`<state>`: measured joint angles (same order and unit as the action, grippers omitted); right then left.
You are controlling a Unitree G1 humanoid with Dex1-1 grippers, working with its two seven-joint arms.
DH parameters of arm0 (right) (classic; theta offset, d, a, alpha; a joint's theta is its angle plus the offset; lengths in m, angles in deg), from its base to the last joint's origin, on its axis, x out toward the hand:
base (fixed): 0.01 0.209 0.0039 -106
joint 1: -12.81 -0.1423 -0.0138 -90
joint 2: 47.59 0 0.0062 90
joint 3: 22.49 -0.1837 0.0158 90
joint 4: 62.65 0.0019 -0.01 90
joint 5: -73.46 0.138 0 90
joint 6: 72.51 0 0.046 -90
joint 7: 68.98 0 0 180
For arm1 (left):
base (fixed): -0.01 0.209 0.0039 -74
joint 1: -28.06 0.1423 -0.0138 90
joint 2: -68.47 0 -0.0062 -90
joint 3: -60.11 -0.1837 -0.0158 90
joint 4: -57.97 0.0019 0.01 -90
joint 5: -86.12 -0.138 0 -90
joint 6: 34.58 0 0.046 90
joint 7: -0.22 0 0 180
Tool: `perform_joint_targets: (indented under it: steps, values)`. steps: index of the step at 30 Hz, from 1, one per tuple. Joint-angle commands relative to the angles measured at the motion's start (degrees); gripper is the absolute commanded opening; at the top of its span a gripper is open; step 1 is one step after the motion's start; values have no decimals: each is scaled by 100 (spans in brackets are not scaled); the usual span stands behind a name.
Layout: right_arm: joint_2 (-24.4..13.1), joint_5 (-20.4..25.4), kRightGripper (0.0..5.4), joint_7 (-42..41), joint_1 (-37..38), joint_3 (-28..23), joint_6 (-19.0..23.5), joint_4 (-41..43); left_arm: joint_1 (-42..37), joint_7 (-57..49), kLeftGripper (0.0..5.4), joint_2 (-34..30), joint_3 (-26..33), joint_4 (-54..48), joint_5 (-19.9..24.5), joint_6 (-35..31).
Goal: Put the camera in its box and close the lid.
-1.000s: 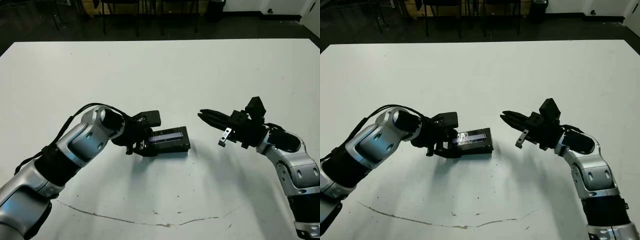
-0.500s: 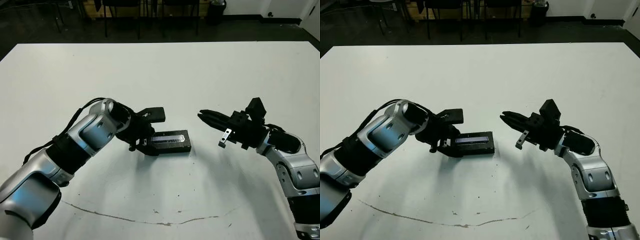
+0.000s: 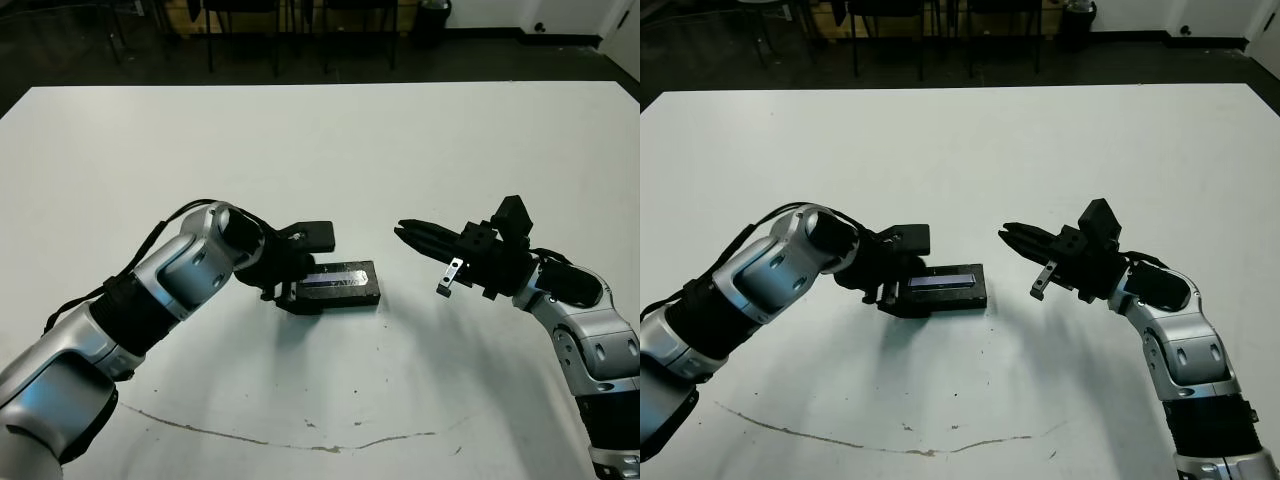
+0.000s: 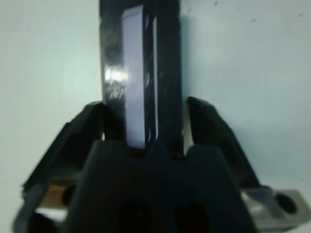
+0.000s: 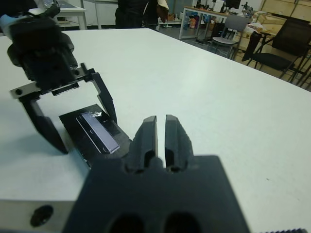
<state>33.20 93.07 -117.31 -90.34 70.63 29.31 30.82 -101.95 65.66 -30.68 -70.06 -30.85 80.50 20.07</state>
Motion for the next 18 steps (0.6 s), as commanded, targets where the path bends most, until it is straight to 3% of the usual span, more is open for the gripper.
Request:
perform_joint_targets:
  steps: [1,8,11,18]
  values:
    - [-55,-39,0,-52,41,10,-25,-50,658,51,443,-181,-495,210,-216,105]
    - [-21,6,0,-59,52,-4,-15,-69,805,175,540,-514,-453,153,-208,425]
    - [-25,0,0,-68,46,3,-11,-73,979,118,540,-606,-279,106,-52,147]
    - [-4,14,0,-103,51,-17,-25,-161,1467,-2,540,-1150,187,61,165,395]
